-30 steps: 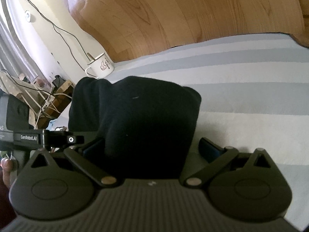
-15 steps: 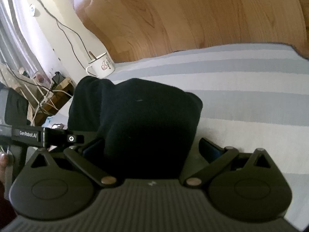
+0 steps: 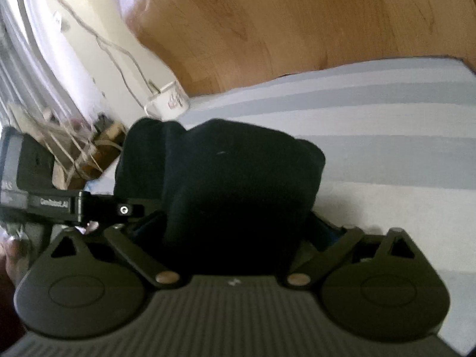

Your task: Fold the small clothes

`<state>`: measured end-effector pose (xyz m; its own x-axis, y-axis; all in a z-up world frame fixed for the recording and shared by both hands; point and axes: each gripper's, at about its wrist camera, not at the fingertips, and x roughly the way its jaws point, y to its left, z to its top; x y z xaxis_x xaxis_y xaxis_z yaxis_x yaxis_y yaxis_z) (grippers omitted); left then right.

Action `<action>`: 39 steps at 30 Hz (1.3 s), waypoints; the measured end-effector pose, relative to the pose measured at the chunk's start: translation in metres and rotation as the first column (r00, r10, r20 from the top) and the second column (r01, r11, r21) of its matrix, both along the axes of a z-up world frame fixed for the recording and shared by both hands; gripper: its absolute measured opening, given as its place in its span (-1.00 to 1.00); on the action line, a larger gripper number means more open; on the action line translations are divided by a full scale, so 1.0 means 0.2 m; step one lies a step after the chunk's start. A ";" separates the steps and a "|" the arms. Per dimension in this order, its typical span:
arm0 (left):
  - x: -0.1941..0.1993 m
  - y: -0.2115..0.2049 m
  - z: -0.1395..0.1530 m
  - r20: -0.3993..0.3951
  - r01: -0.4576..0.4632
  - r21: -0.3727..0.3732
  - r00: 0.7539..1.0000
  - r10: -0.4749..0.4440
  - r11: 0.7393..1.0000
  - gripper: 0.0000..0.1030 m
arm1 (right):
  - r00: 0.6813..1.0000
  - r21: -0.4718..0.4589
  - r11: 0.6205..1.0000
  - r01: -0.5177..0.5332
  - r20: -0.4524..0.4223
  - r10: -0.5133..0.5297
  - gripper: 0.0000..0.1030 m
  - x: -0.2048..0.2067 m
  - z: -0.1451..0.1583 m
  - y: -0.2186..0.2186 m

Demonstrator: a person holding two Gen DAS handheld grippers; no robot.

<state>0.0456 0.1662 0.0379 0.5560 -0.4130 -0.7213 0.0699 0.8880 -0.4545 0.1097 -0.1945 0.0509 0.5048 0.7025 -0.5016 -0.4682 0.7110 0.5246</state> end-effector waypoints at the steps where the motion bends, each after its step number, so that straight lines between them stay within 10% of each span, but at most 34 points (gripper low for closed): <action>1: 0.01 -0.01 0.00 0.001 0.000 -0.021 1.000 0.000 1.000 0.83 | 1.000 0.014 1.000 0.006 0.000 -0.006 0.69 0.00 0.01 -0.02; 12: 0.38 -0.24 0.15 0.137 0.028 -0.041 0.990 -0.022 0.999 0.75 | 0.960 -0.023 0.992 0.123 0.255 -0.113 0.38 0.21 0.21 -0.16; 24: 1.09 -0.68 -0.11 0.068 0.011 0.020 0.998 -0.012 1.000 1.00 | 0.952 0.002 0.956 0.292 0.095 -0.291 0.49 0.85 -0.03 -0.50; 32: 1.02 -0.66 -0.15 0.112 -0.001 -0.006 0.994 0.002 1.000 1.00 | 0.934 -0.105 0.948 0.302 0.233 -0.271 0.71 0.78 0.01 -0.45; 39: 0.65 -0.61 -0.03 0.195 -0.101 0.172 0.978 0.067 0.980 0.99 | 0.907 -0.156 0.912 0.378 0.259 -0.332 0.73 0.62 0.07 -0.45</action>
